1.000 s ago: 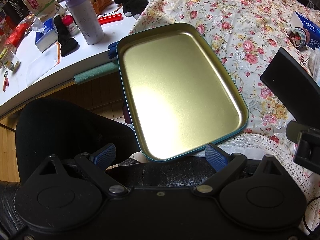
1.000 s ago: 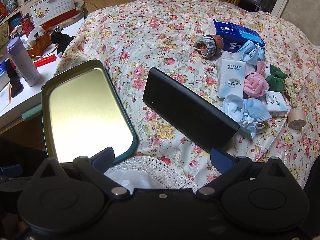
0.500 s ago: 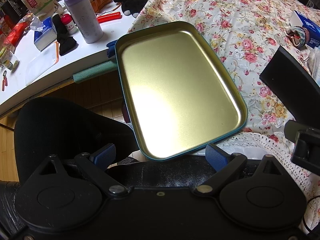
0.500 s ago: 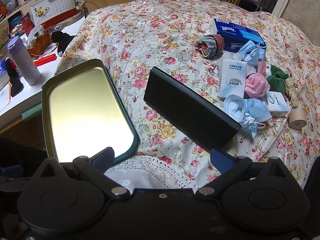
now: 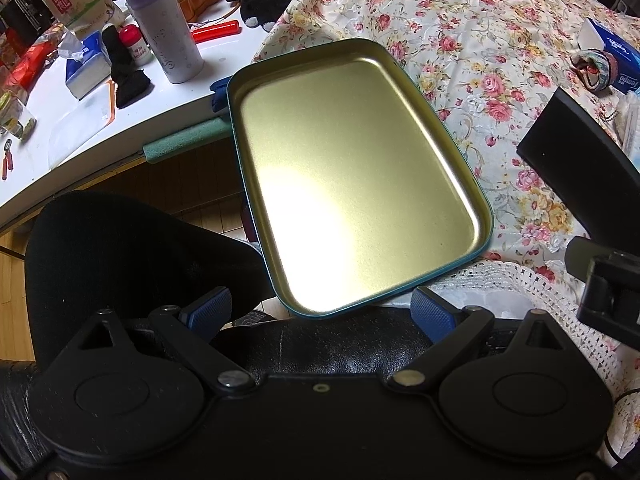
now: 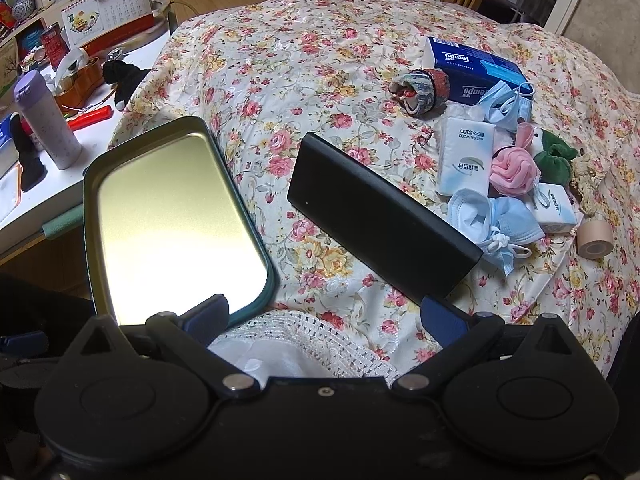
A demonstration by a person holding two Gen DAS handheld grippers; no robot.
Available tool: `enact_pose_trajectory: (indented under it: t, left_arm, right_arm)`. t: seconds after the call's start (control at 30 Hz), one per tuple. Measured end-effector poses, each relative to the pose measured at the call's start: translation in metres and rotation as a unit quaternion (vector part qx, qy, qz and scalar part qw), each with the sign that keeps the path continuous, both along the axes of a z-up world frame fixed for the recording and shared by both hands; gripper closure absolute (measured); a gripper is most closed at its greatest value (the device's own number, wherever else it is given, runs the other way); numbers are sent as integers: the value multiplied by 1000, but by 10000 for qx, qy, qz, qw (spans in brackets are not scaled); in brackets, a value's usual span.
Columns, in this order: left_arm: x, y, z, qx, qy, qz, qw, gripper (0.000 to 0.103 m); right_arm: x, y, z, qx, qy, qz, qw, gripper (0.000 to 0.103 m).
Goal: Organize soft objects
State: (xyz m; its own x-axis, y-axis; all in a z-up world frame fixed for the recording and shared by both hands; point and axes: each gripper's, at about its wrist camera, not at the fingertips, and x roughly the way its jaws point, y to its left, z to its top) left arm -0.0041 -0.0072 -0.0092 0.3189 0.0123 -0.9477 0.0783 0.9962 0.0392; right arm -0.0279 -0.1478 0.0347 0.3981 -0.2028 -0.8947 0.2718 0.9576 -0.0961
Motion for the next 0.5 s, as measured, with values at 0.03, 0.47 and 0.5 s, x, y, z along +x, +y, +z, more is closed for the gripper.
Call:
enact_pose_trajectory:
  t: [0.03,0.47,0.5]
  left_arm:
    - [0,0,0,5,-4,-1,10000,9]
    - [-5,-4,0,20,1,-65,10000,11]
    - [-6,-5,0,7,15,-79,10000,11]
  right_arm:
    - [0,0,0,5,6,-1,10000,1]
    - [1,-5,-1,58,69,-35,10000,1]
    - [1,-6,-1,63,68,-48,9999,1]
